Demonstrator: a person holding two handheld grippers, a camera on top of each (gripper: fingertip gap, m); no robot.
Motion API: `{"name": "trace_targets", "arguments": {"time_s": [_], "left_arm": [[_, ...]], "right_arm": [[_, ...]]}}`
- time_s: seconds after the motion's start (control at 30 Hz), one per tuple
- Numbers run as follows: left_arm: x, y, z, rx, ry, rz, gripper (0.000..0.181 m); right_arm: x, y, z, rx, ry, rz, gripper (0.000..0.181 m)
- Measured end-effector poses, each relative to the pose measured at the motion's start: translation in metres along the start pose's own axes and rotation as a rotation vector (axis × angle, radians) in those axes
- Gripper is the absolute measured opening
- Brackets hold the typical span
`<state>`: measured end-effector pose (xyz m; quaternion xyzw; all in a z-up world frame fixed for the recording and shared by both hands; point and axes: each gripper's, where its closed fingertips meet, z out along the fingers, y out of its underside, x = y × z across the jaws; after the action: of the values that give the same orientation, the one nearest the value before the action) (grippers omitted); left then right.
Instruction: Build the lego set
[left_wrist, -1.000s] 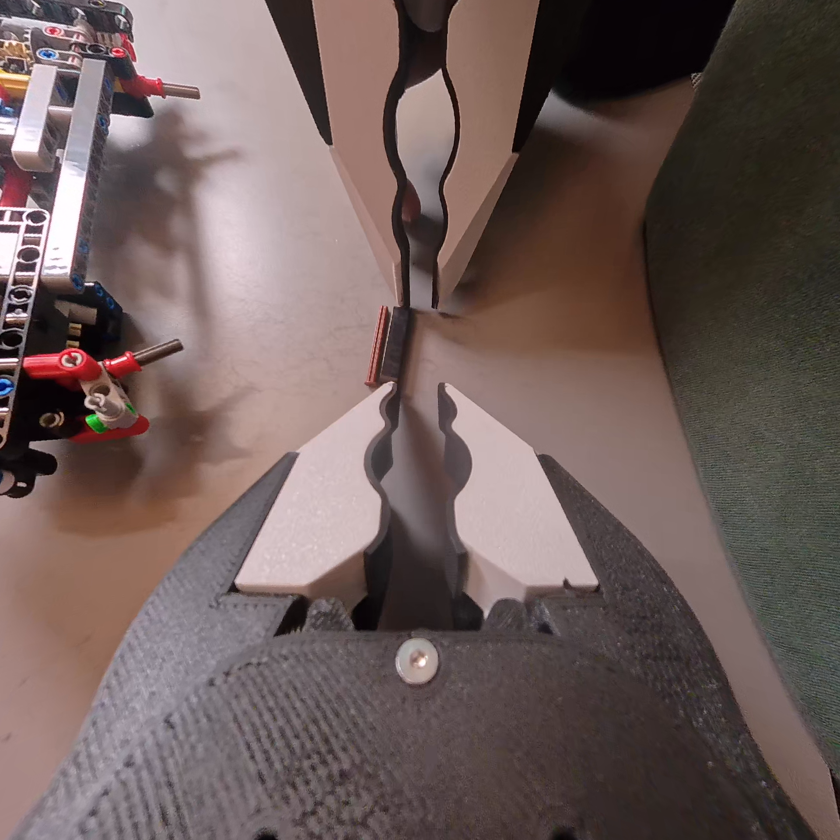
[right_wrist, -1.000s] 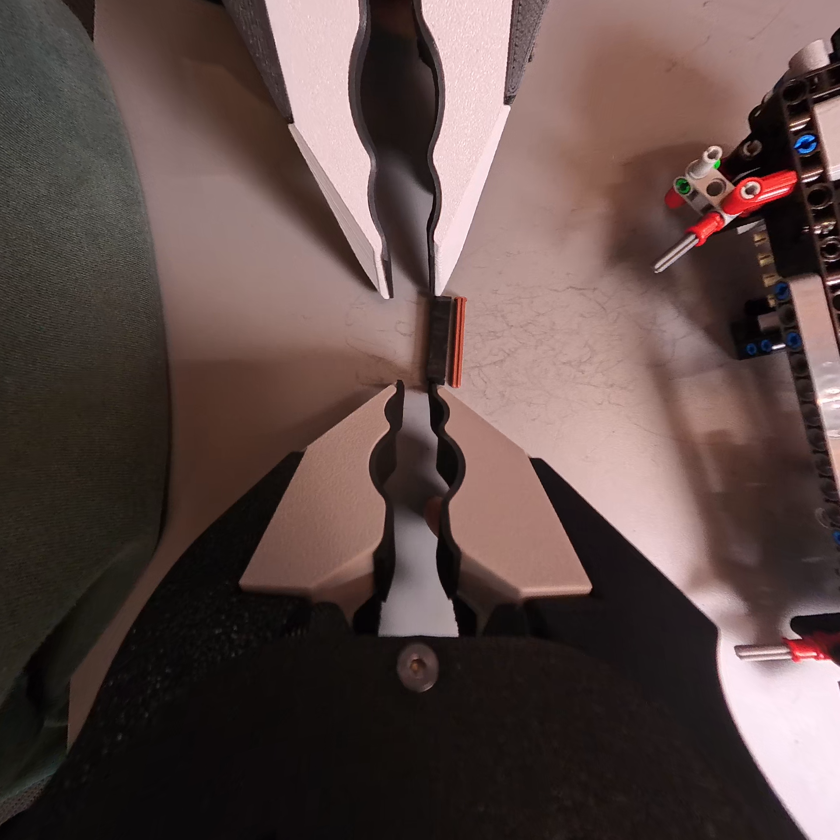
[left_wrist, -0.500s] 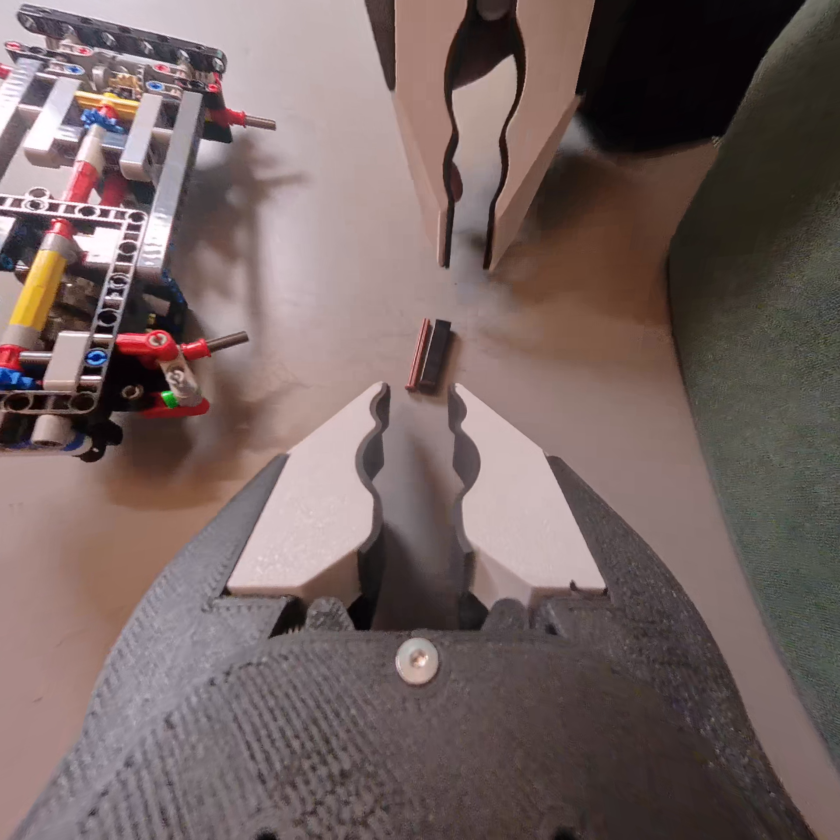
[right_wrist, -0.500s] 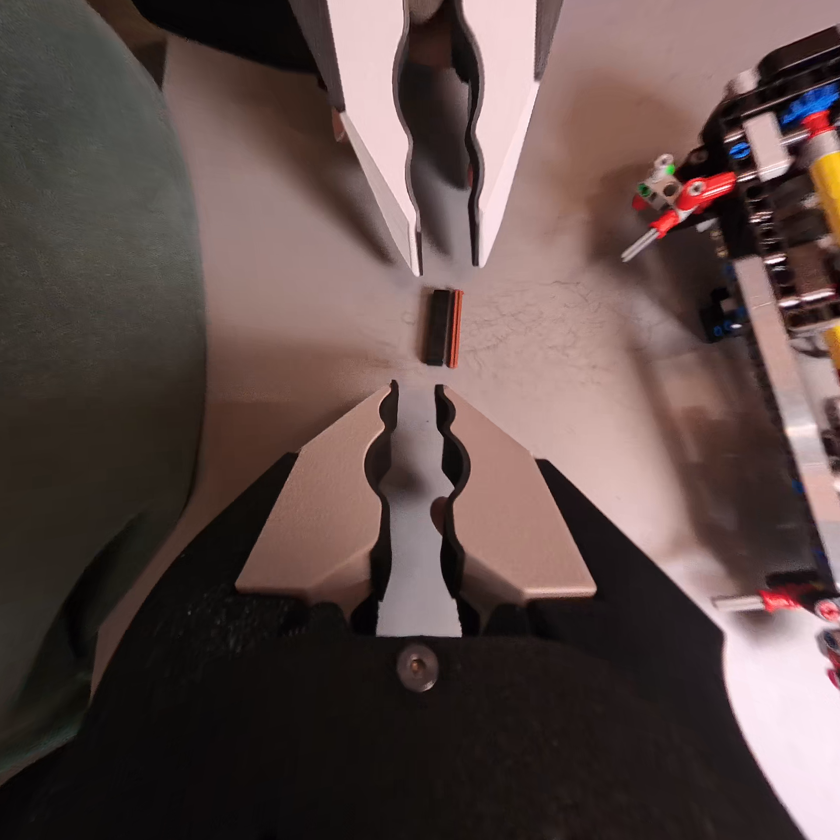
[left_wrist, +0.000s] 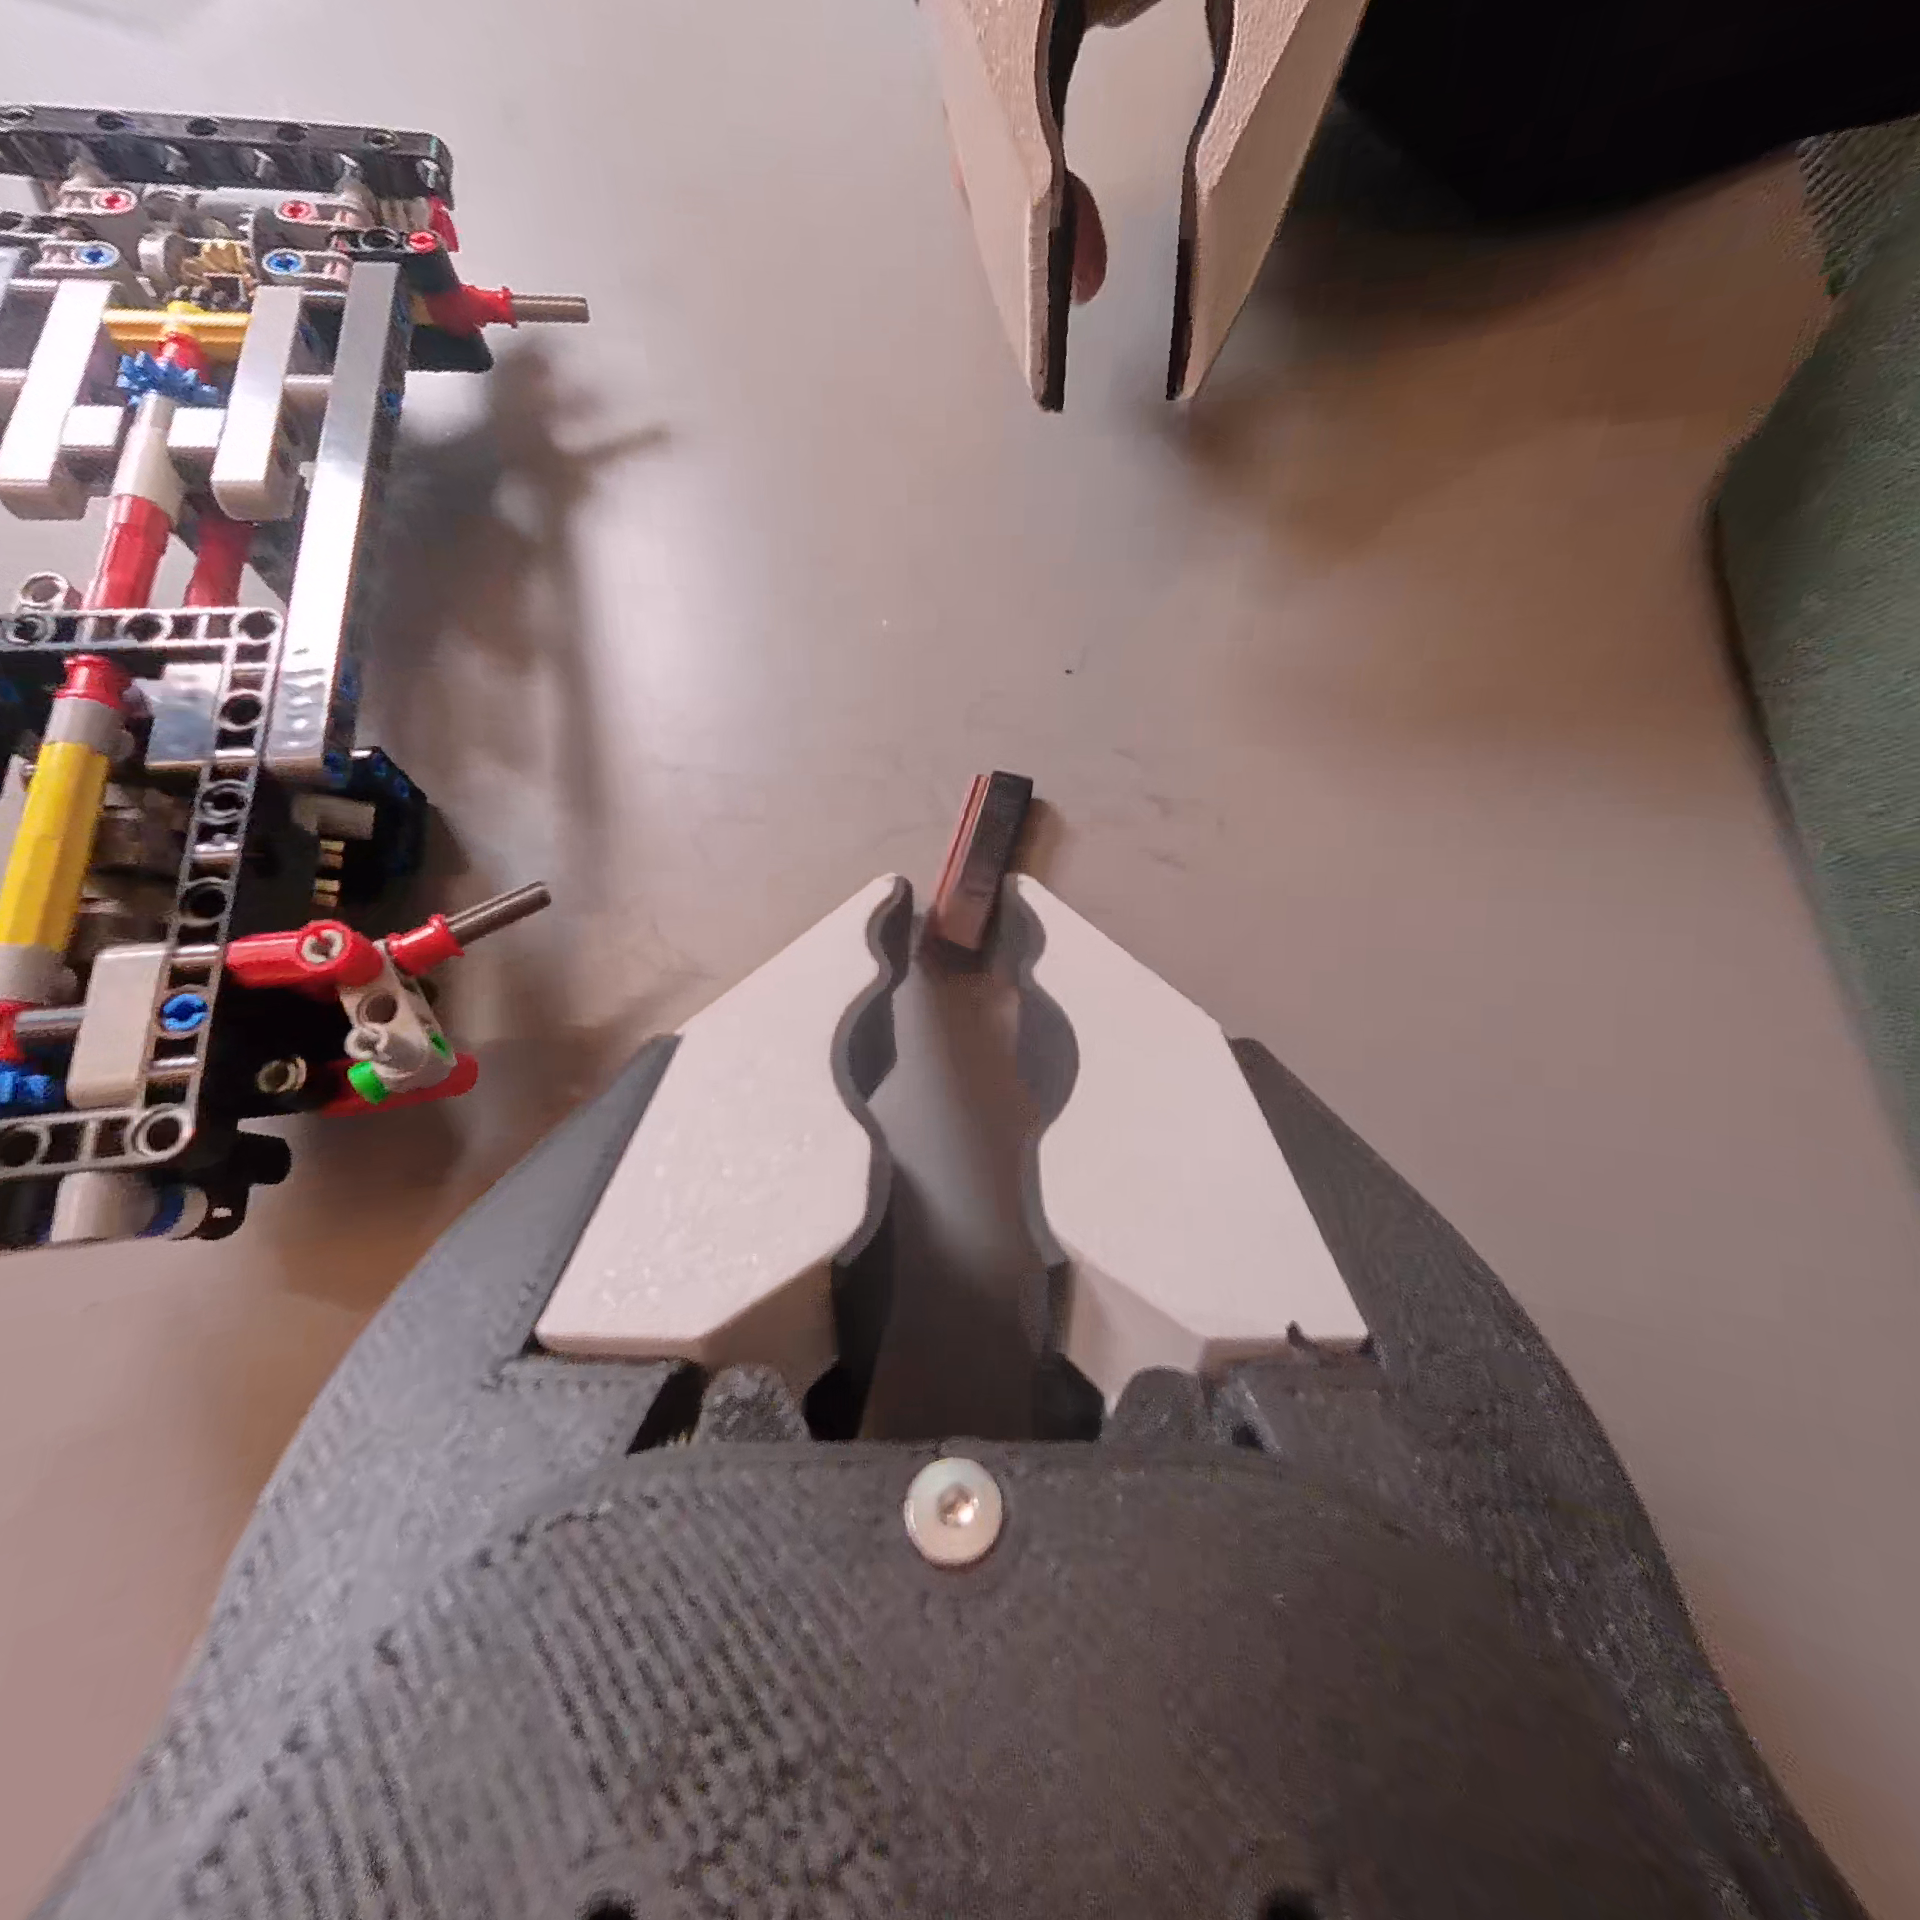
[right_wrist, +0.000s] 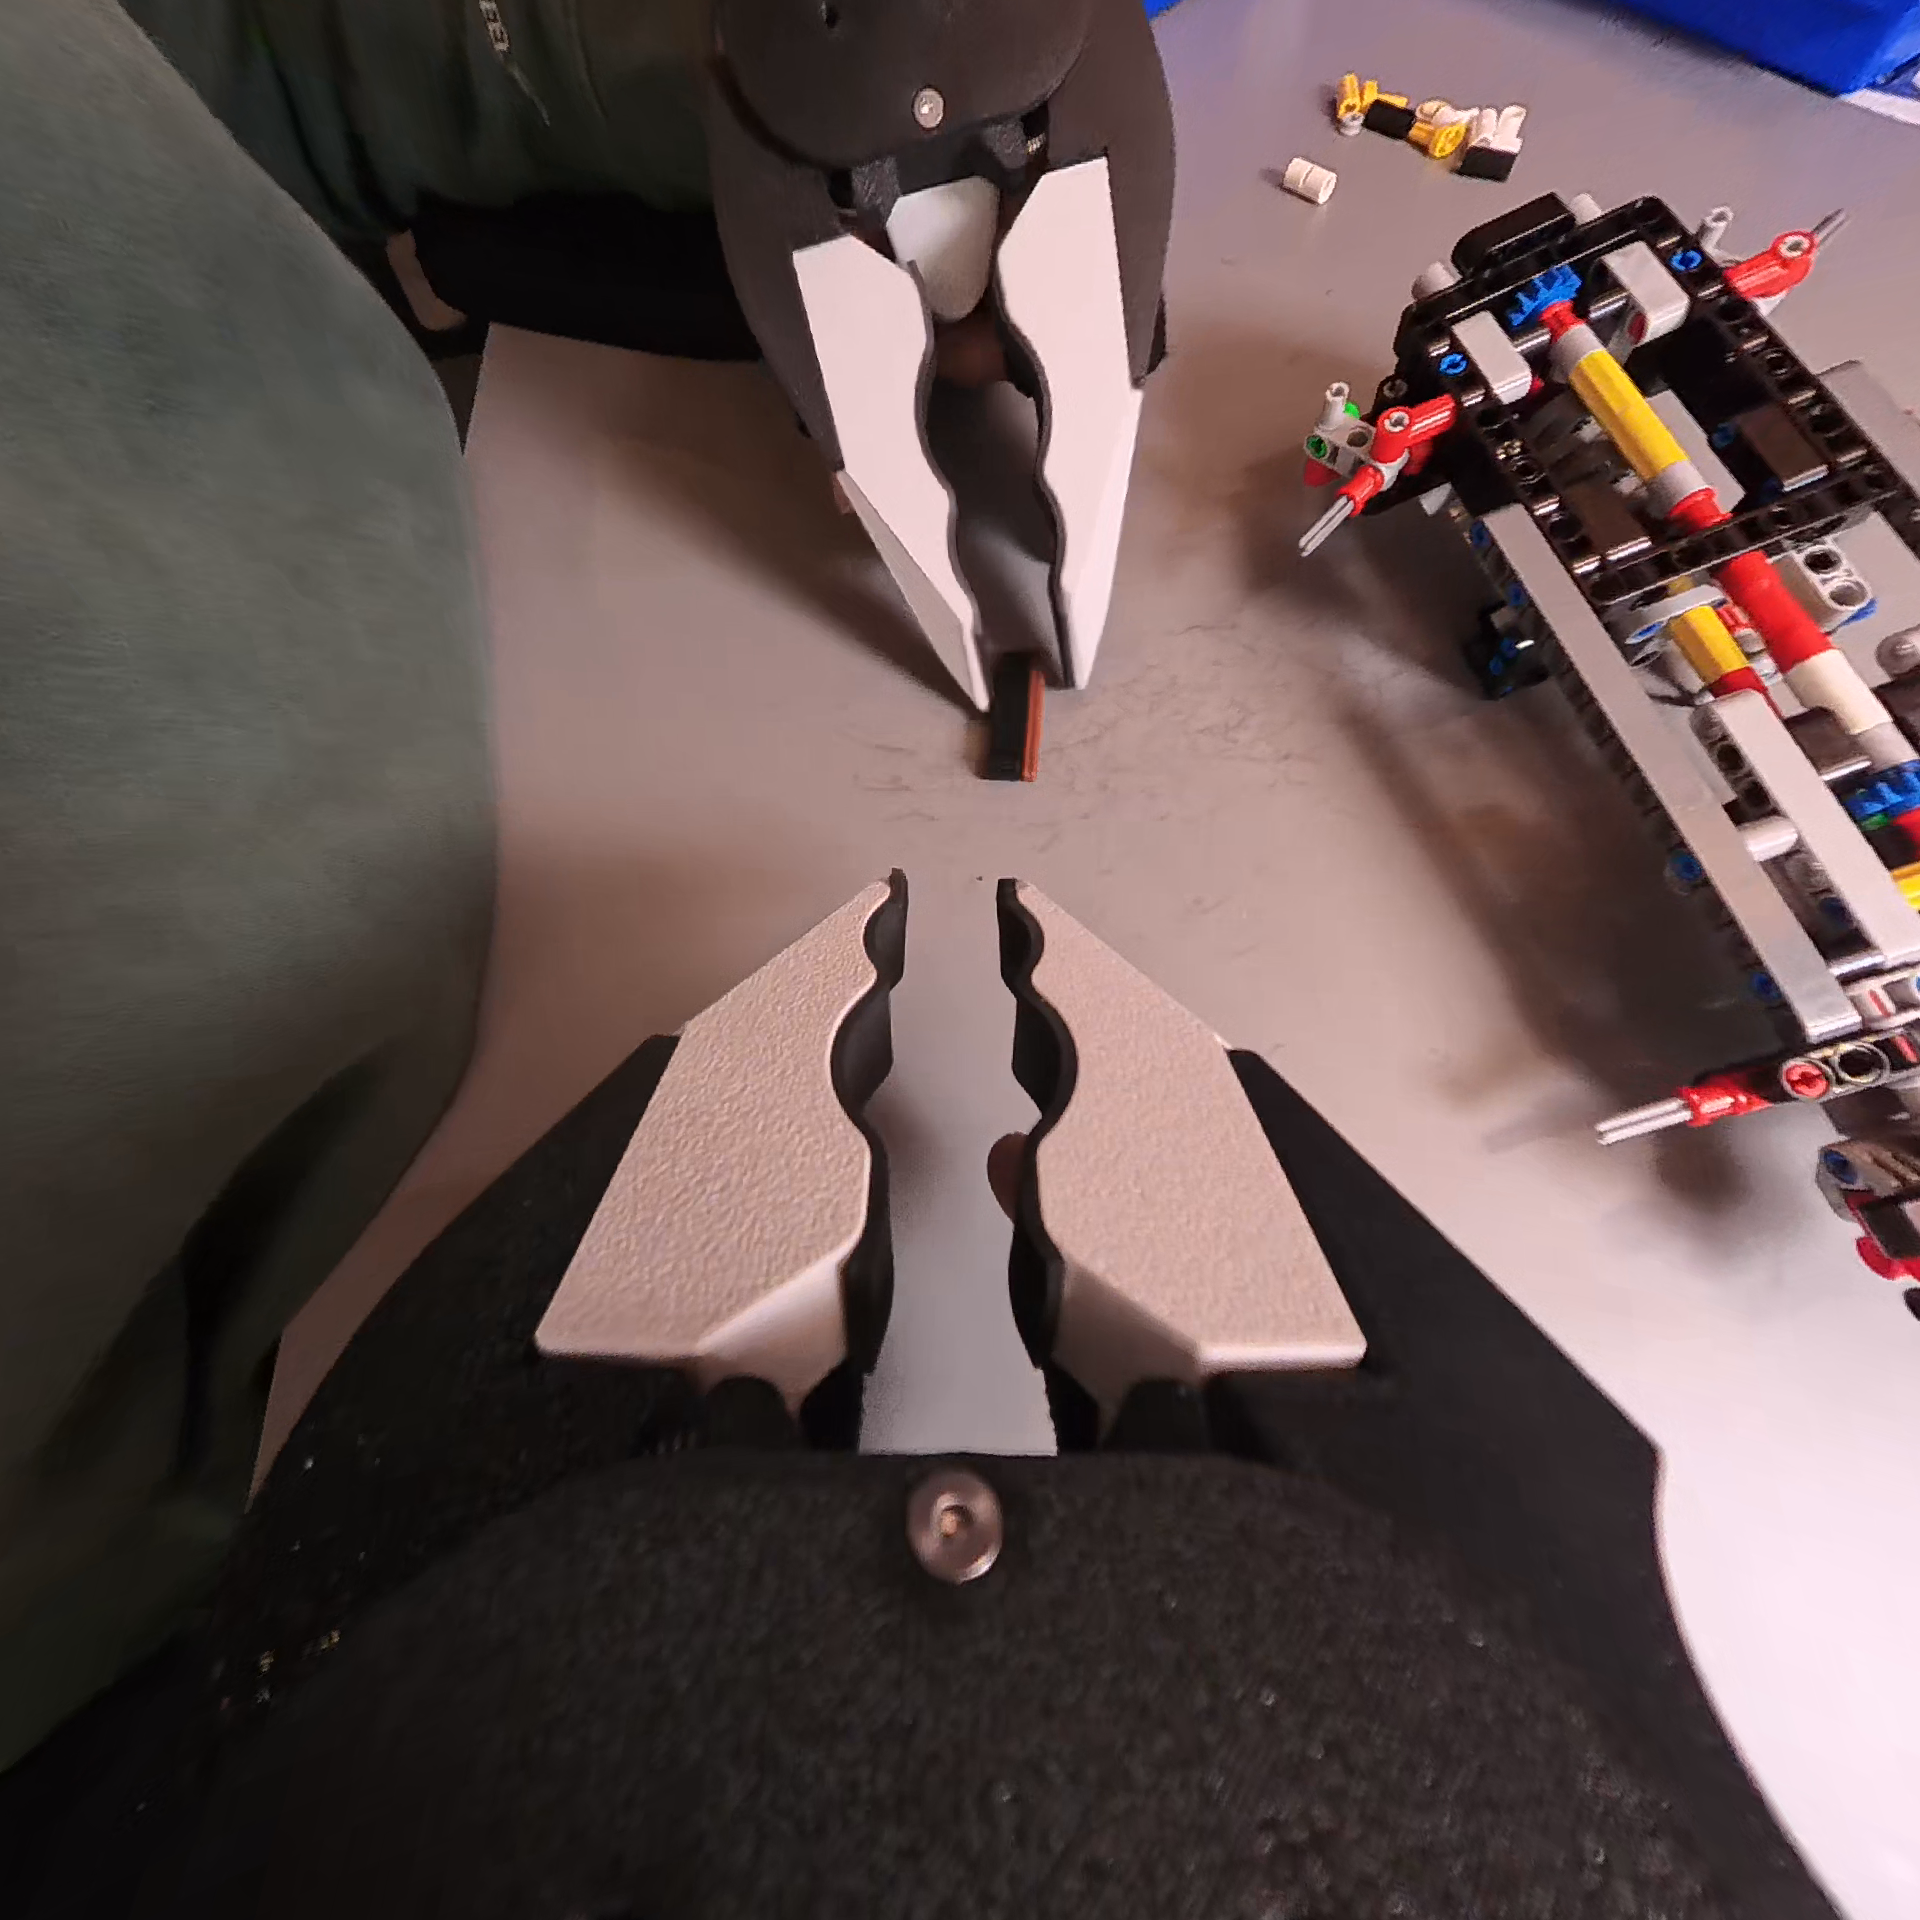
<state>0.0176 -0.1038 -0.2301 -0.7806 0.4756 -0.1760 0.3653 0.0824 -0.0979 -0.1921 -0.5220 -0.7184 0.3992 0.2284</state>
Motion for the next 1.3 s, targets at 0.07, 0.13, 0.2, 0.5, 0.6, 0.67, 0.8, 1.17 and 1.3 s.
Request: {"name": "trace_targets", "arguments": {"time_s": [0.07, 0.13, 0.2, 0.5, 0.6, 0.67, 0.8, 1.17, 1.3], "left_arm": [[-0.005, 0.0, 0.001, -0.007, -0.033, 0.007, 0.011], [-0.01, -0.001, 0.003, -0.01, -0.04, -0.01, 0.011], [-0.019, -0.001, 0.004, -0.018, -0.056, -0.022, 0.011], [-0.027, -0.003, 0.004, 0.011, -0.075, -0.03, 0.026], [-0.023, -0.022, -0.008, 0.155, -0.056, -0.057, 0.036], [-0.024, -0.038, -0.025, 0.289, -0.055, -0.093, 0.036], [-0.042, -0.05, -0.062, 0.491, -0.146, -0.145, 0.036], [-0.114, -0.041, -0.141, 0.762, -0.571, -0.302, 0.041], [-0.129, -0.031, -0.162, 0.779, -0.69, -0.336, 0.05]], "right_arm": [[0.002, -0.003, -0.001, 0.035, 0.0, -0.004, 0.014], [0.008, -0.011, -0.004, 0.112, 0.008, 0.012, 0.014], [0.02, -0.021, -0.01, 0.198, 0.034, 0.048, 0.014], [0.078, -0.042, -0.054, 0.512, 0.317, 0.14, 0.014], [0.09, -0.042, -0.064, 0.565, 0.384, 0.162, 0.013], [0.095, -0.044, -0.072, 0.609, 0.415, 0.179, 0.013], [0.102, -0.047, -0.084, 0.668, 0.479, 0.174, 0.012], [0.124, -0.041, -0.099, 0.644, 0.707, 0.091, 0.031], [0.133, -0.04, -0.114, 0.679, 0.8, 0.094, 0.037]]}}
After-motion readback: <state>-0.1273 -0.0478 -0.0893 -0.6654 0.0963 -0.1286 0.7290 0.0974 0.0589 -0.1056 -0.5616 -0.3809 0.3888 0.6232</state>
